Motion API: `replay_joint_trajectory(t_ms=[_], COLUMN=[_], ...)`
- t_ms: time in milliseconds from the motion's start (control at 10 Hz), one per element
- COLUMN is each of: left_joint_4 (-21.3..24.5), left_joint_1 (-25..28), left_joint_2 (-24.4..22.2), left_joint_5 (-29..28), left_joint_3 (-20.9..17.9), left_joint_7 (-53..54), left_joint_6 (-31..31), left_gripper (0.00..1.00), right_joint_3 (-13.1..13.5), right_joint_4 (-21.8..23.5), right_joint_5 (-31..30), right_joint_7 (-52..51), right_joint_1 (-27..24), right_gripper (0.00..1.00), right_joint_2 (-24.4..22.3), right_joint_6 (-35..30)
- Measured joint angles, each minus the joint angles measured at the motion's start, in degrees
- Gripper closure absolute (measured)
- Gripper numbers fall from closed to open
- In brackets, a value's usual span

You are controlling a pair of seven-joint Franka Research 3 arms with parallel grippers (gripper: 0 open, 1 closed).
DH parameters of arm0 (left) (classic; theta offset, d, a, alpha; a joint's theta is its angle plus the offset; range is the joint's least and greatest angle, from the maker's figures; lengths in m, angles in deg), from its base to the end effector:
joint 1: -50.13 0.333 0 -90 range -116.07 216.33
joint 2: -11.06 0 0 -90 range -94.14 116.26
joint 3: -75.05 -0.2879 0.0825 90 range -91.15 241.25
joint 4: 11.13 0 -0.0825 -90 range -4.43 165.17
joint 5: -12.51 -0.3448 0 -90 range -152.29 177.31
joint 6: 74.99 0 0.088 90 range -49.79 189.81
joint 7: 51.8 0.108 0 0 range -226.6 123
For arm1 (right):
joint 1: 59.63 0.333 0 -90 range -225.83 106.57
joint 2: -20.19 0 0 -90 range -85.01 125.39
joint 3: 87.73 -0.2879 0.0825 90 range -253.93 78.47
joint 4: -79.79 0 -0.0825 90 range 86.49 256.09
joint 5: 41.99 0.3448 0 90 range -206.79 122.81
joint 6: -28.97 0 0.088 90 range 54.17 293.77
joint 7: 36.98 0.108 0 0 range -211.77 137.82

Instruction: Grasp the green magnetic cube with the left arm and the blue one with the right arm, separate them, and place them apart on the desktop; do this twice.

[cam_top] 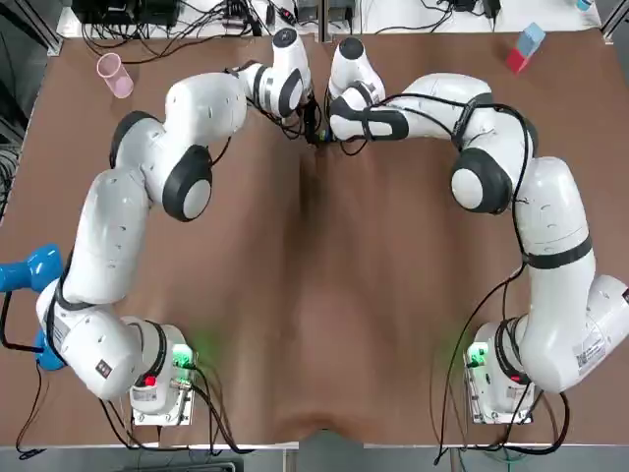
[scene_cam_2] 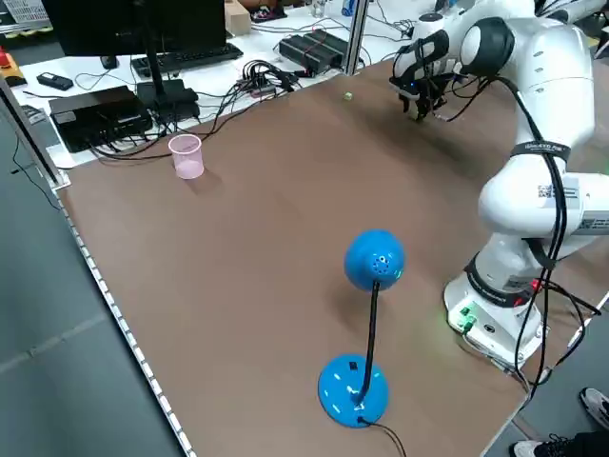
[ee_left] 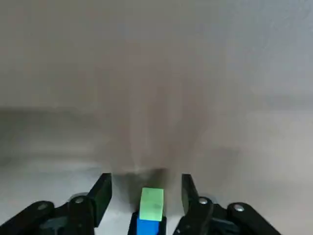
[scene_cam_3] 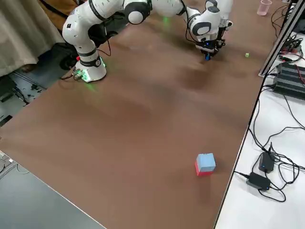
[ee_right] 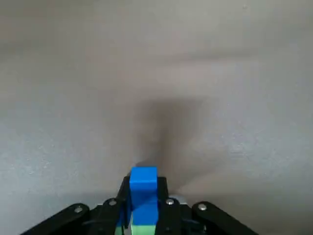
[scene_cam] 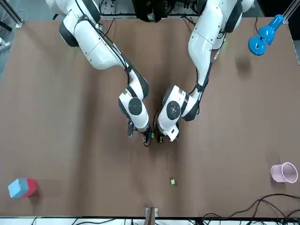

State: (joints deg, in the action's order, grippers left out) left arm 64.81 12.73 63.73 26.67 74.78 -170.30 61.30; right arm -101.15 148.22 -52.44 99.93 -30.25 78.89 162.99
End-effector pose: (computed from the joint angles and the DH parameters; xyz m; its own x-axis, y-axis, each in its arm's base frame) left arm 0.5574 -0.4264 0.1963 -0.0130 0.9753 -0.2207 0.9998 0.0164 0.0135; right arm 0.5599 0.4470 0.1845 -0.0732 -0.9872 -0.1418 -0.9947 0.0825 -0.0615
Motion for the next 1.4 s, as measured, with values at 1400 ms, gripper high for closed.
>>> replay_joint_trajectory(t_ms=[1400], left_joint_4=[-0.04], left_joint_1=[-1.82], left_joint_2=[2.27], left_joint_5=[0.0], left_joint_3=[0.03], left_joint_7=[3.09], left_joint_6=[7.18], left_gripper=[0.46], right_joint_3=[-0.13], right_joint_4=[0.0], right_joint_5=[-0.71], right_joint_7=[0.0], right_joint_1=[0.01], right_gripper=[0.76], right_joint_2=[0.0], right_joint_6=[-0.08])
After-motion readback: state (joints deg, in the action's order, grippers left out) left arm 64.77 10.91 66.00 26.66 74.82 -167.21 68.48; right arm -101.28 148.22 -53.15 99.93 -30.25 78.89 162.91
